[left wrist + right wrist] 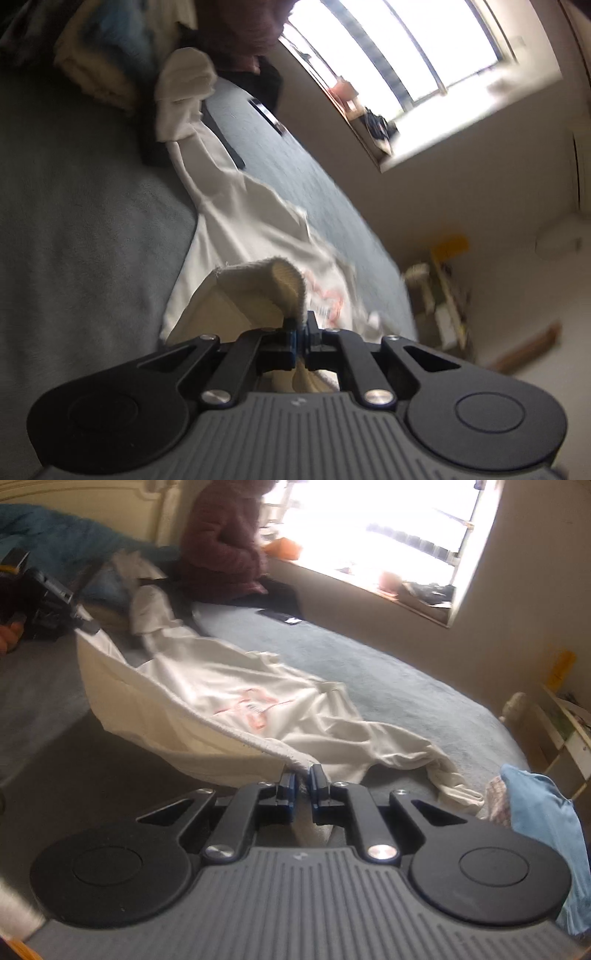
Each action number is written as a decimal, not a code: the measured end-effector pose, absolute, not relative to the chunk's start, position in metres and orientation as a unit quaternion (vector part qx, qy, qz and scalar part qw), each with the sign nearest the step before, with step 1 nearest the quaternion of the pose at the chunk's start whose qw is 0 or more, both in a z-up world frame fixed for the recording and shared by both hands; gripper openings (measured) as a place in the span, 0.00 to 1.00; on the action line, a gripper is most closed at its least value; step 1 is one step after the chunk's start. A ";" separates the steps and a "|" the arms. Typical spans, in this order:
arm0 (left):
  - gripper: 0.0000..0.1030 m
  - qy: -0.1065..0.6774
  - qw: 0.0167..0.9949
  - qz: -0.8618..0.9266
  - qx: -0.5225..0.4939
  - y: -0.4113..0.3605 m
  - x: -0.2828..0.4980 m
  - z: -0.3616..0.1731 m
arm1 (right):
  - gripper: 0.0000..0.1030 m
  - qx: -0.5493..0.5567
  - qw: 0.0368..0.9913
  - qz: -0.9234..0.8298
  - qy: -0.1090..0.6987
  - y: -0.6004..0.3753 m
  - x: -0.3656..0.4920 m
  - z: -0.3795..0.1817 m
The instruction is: Fold clothes
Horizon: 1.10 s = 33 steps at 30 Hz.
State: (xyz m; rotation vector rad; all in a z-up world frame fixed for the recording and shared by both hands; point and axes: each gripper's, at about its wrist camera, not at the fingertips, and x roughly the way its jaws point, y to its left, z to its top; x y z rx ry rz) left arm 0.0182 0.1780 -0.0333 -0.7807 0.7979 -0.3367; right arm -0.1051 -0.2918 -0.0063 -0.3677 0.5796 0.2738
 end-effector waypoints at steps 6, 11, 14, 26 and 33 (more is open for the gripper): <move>0.04 0.473 0.814 -0.178 -0.287 0.178 -0.036 -0.041 | 0.06 -0.210 0.896 0.205 0.334 -0.290 -0.139 -0.015; 0.03 0.550 0.781 -0.182 -0.233 0.169 -0.052 -0.084 | 0.06 -0.229 0.844 0.258 0.411 -0.283 -0.146 -0.057; 0.04 0.587 0.766 -0.186 -0.186 0.164 -0.049 -0.111 | 0.08 -0.238 0.819 0.259 0.453 -0.283 -0.142 -0.090; 0.60 0.525 0.812 -0.156 -0.200 0.211 -0.042 -0.079 | 0.32 -0.062 0.862 0.224 0.450 -0.329 -0.112 -0.048; 0.63 0.465 0.854 -0.111 -0.204 0.188 0.052 -0.098 | 0.41 0.073 0.878 0.276 0.384 -0.277 -0.038 -0.035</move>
